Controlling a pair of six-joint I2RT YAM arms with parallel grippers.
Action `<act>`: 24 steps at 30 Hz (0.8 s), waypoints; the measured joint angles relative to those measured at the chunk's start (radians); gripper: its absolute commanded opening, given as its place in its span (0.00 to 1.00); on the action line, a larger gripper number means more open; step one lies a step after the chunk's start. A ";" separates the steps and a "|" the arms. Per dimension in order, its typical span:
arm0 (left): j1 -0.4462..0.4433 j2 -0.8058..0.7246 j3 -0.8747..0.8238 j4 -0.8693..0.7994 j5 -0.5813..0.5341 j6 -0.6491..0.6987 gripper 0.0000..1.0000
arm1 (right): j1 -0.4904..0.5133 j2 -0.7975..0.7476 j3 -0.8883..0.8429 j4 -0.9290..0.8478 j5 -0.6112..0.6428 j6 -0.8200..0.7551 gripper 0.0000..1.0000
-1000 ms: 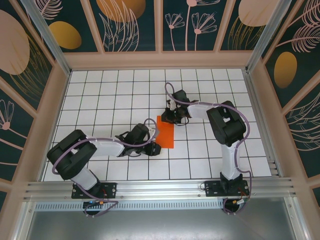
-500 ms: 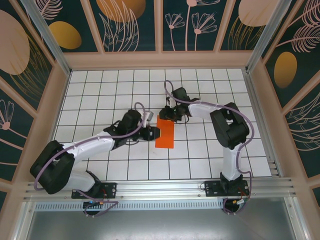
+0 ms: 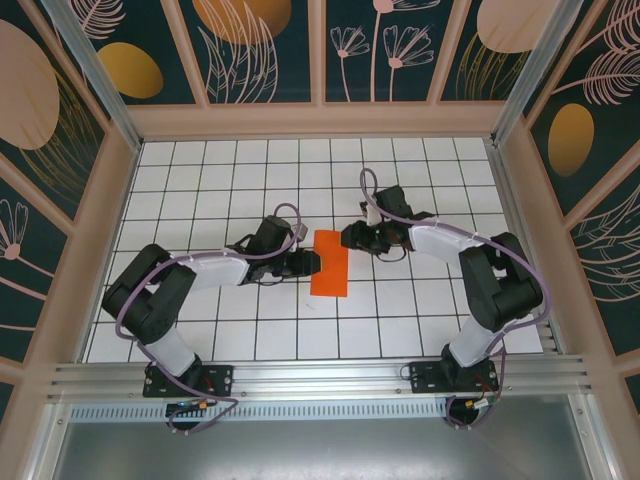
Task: Fold a paper plane with a square sheet of paper (fold left side to right side)
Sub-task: Fold the triangle a second time at the center of the table.
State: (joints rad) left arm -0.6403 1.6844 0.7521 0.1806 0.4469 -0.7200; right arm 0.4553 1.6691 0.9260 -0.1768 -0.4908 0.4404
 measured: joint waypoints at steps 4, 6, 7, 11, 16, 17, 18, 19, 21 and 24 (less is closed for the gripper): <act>0.000 0.015 0.000 0.003 0.003 -0.002 0.34 | 0.001 0.001 -0.013 0.008 -0.001 0.014 0.47; 0.000 0.016 0.000 0.003 0.003 -0.004 0.34 | 0.001 0.002 -0.013 0.012 0.000 0.014 0.47; 0.000 0.016 0.000 0.003 0.002 -0.004 0.34 | 0.001 0.005 -0.013 0.012 0.000 0.014 0.47; 0.000 0.016 -0.002 0.003 -0.001 -0.004 0.32 | 0.005 0.028 -0.012 0.011 0.003 0.014 0.48; 0.000 0.040 -0.017 0.002 -0.006 -0.003 0.32 | 0.013 0.049 -0.004 0.002 0.017 0.019 0.53; 0.000 0.044 -0.021 0.006 -0.008 -0.003 0.32 | 0.013 0.050 0.002 0.000 0.020 0.021 0.54; 0.000 0.045 -0.022 0.010 -0.005 -0.003 0.32 | 0.014 0.051 0.007 -0.003 0.023 0.022 0.54; 0.000 0.045 -0.022 0.011 -0.006 -0.003 0.31 | 0.014 0.051 0.014 -0.006 0.027 0.022 0.54; 0.000 0.047 -0.022 0.013 -0.005 -0.003 0.31 | 0.014 0.051 0.023 -0.007 0.032 0.021 0.55; 0.000 0.048 -0.019 0.007 -0.010 0.002 0.30 | 0.014 0.051 0.031 -0.013 0.049 0.022 0.56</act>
State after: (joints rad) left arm -0.6407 1.7329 0.7334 0.1879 0.4374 -0.7181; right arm 0.4694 1.7206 0.9569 -0.1902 -0.4419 0.4622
